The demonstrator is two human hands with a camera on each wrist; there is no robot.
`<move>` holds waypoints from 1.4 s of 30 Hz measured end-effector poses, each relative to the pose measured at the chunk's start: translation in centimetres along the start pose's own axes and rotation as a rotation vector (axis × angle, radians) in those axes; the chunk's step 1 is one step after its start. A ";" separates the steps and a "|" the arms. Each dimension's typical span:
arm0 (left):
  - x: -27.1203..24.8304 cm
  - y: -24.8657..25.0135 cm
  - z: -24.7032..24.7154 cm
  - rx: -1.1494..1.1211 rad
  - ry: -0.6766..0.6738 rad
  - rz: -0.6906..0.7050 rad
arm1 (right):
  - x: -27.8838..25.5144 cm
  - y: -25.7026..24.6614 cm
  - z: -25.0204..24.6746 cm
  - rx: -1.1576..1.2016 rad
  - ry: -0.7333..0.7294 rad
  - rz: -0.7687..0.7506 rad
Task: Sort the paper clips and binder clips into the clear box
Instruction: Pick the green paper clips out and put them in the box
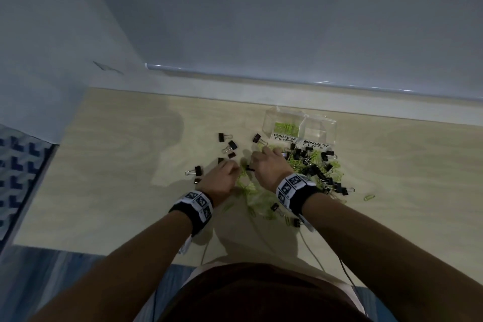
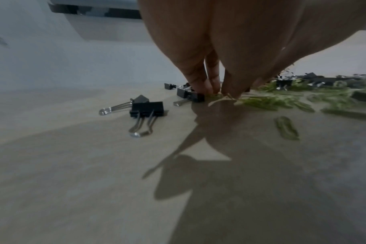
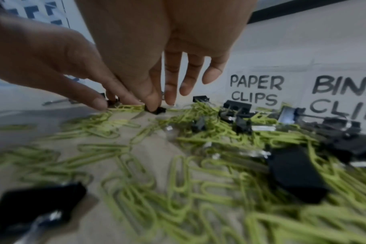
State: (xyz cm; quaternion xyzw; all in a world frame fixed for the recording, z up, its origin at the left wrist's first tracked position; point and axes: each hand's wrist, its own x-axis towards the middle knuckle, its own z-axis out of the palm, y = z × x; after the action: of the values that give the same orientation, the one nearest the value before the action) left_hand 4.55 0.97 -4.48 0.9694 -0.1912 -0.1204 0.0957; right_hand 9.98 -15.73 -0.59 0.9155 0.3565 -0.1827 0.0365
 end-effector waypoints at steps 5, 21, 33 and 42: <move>-2.2 0.8 1.1 -0.148 -0.023 0.064 | -0.2 1.1 -0.2 -0.010 0.004 0.084; -4.2 2.4 0.4 -0.476 -0.007 -0.208 | -5.4 0.5 2.4 0.227 -0.119 -0.189; -0.8 3.7 0.5 -0.286 -0.203 -0.105 | -5.4 -0.4 3.2 0.369 -0.081 0.084; 0.6 4.6 -0.7 -0.265 -0.181 -0.074 | -5.6 0.5 3.6 0.424 0.026 0.058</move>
State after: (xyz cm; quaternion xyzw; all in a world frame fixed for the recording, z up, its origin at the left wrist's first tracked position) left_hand 3.70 -3.36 -2.83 0.9399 -0.1457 -0.2348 0.2005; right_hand 5.44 -20.36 -1.92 0.9149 0.2840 -0.2406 -0.1563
